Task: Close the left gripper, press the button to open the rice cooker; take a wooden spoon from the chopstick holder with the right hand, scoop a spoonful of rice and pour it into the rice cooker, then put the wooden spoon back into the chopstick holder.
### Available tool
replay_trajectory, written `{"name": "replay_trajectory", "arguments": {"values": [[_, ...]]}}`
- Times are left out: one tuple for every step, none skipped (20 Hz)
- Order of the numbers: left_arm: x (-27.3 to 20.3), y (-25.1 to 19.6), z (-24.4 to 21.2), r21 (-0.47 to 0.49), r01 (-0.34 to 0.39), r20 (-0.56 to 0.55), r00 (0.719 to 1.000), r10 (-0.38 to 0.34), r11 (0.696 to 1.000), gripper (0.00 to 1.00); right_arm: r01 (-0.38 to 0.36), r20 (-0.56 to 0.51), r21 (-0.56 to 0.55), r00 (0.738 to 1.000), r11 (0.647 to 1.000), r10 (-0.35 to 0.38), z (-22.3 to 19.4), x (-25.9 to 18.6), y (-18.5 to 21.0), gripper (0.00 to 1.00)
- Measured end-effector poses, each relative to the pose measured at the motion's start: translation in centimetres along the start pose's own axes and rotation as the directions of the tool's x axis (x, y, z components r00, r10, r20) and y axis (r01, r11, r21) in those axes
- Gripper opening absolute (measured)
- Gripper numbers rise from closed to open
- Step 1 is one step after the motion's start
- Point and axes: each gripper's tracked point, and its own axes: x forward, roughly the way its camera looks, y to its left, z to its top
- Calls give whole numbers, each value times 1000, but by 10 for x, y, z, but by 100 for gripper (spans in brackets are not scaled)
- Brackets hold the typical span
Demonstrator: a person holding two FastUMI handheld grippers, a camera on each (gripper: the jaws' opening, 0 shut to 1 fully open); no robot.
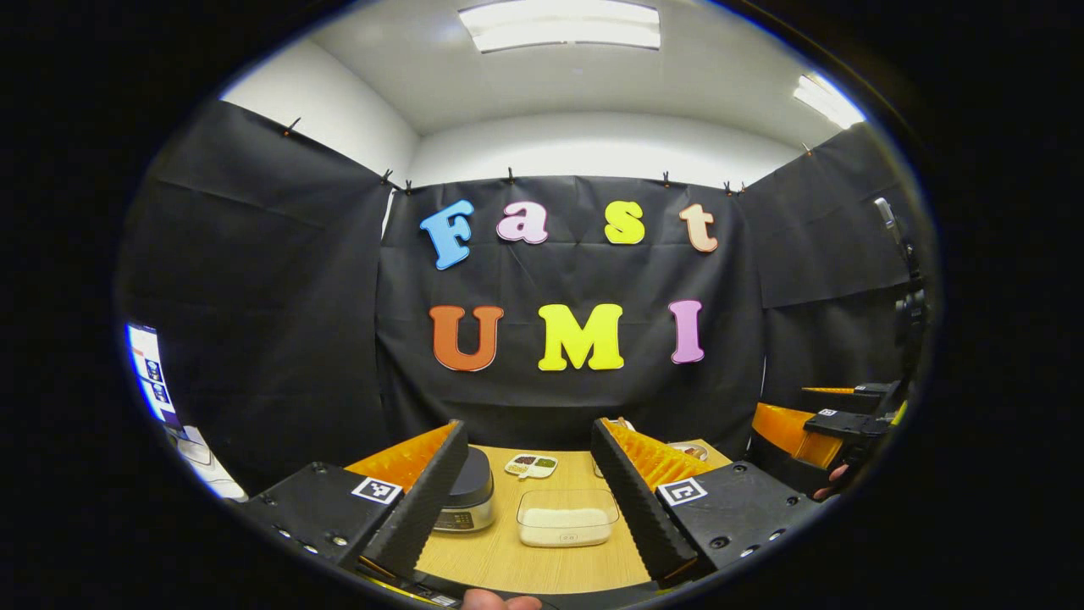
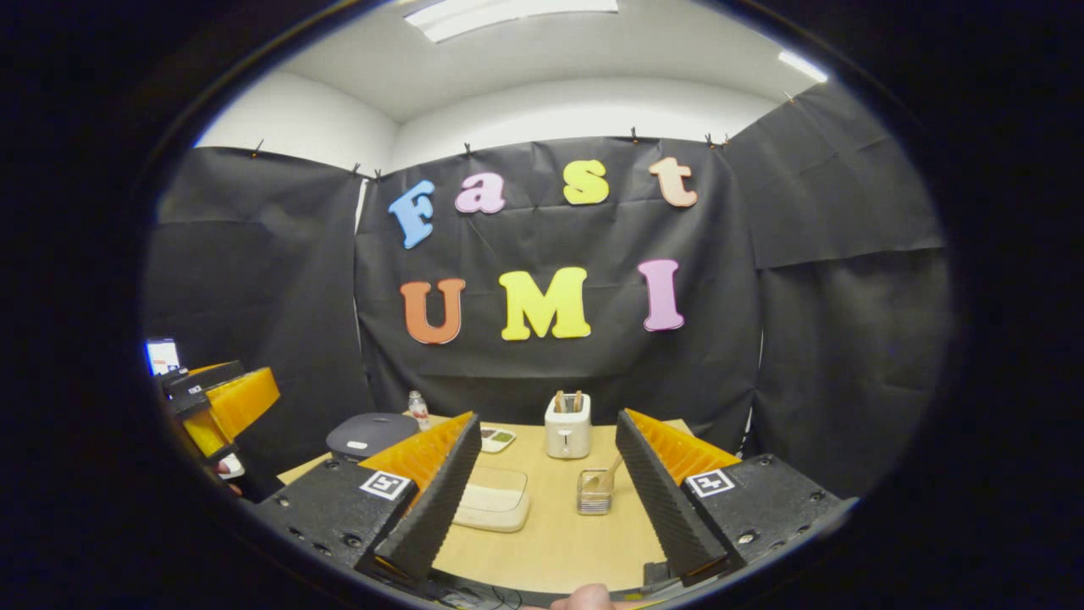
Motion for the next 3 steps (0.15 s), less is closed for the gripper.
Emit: {"name": "replay_trajectory", "arguments": {"values": [[-1,3,1,-3,0,3,1000,0,1000,94,1,5,-5,1000,1000,-1,2,-2,3,100],[-1,7,2,-2,-4,6,1000,4,1000,94,1,10,-11,1000,1000,-1,3,-3,5,98],[-2,10,1,-2,-6,6,1000,6,1000,94,3,7,-17,1000,1000,-3,2,-4,6,100]]}}
